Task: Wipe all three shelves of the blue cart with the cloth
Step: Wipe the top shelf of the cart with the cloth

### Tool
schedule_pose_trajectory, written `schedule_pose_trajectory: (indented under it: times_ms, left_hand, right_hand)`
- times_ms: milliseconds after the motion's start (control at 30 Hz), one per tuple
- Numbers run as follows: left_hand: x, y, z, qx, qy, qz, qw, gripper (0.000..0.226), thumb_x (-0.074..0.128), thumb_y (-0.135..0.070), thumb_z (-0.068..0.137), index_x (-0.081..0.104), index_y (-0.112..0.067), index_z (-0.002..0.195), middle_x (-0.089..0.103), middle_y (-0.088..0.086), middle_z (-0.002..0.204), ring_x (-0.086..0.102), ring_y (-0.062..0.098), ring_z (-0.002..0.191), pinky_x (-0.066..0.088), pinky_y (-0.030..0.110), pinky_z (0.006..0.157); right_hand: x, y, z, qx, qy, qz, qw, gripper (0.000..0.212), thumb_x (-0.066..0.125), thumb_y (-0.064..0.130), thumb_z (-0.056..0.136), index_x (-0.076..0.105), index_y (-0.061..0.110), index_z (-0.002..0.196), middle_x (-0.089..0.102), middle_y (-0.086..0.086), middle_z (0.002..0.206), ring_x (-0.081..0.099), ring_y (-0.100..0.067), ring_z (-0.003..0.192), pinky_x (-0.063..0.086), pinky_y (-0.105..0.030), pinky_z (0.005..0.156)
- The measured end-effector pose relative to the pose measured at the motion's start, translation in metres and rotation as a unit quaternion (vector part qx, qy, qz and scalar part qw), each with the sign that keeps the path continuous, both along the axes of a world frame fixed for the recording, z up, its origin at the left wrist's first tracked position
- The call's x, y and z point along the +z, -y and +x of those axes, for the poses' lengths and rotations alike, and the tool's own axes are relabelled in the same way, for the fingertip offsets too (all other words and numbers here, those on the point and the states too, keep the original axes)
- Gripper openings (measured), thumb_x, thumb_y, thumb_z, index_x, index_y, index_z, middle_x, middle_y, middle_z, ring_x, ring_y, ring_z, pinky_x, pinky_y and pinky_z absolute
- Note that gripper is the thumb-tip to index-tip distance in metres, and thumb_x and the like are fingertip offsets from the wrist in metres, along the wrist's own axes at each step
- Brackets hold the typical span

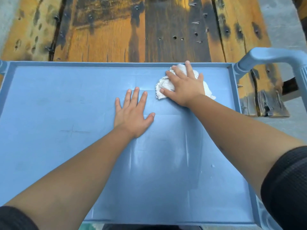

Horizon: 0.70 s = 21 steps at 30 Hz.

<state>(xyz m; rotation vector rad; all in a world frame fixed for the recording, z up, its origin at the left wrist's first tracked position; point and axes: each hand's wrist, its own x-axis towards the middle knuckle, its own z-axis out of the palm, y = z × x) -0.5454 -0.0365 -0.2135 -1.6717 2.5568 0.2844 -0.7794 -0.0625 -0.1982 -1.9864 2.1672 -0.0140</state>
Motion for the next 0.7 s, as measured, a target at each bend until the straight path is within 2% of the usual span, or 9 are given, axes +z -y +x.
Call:
schedule_pose_trajectory:
  times_ms: [100,167,333,500,700]
  left_hand:
    - [0.000,0.001,0.001,-0.002,0.000,-0.002,1.000,0.080,0.022,-0.069,0.084,0.006,-0.032,0.153,-0.004,-0.003,0.164,-0.009,0.019,0.148,0.001,0.060,0.114]
    - [0.001,0.000,0.001,-0.004,0.002,-0.004,1.000,0.078,0.022,-0.069,0.085,0.006,-0.032,0.153,-0.003,-0.003,0.164,-0.008,0.019,0.149,0.002,0.060,0.114]
    - [0.004,-0.001,-0.001,0.000,0.004,-0.001,1.000,0.075,0.020,-0.066,0.087,0.005,-0.031,0.153,-0.003,-0.001,0.164,-0.007,0.021,0.149,0.004,0.062,0.113]
    - [0.013,-0.001,-0.006,0.000,0.036,0.014,0.999,0.073,0.015,-0.065,0.091,0.000,-0.030,0.153,-0.006,0.000,0.164,-0.007,0.023,0.149,0.007,0.066,0.110]
    - [0.015,-0.003,-0.009,0.024,0.043,0.026,0.998,0.067,0.017,-0.058,0.095,0.002,-0.029,0.153,-0.005,0.000,0.164,-0.005,0.022,0.149,0.012,0.073,0.105]
  right_hand:
    - [0.000,-0.013,-0.004,-0.113,0.000,0.023,0.993,0.079,0.024,0.083,0.077,0.025,0.045,0.145,0.013,0.011,0.163,-0.010,-0.035,0.149,0.011,-0.072,0.106]
    - [0.002,-0.022,-0.004,-0.120,-0.008,0.040,0.992,0.078,0.022,0.082,0.078,0.024,0.044,0.145,0.013,0.008,0.163,-0.005,-0.037,0.149,0.013,-0.067,0.109]
    - [0.008,-0.075,-0.001,-0.047,-0.020,0.020,0.998,0.073,0.022,0.078,0.082,0.028,0.042,0.145,0.021,0.005,0.162,0.007,-0.035,0.148,0.017,-0.058,0.113]
    - [0.017,-0.143,0.026,0.000,-0.004,0.037,0.999,0.072,0.023,0.078,0.083,0.027,0.041,0.145,0.020,0.005,0.162,0.008,-0.034,0.148,0.016,-0.057,0.114]
    - [0.015,-0.260,0.070,0.063,0.023,0.016,0.998,0.071,0.039,0.074,0.084,0.035,0.037,0.145,0.032,0.002,0.158,0.019,-0.038,0.146,0.024,-0.060,0.111]
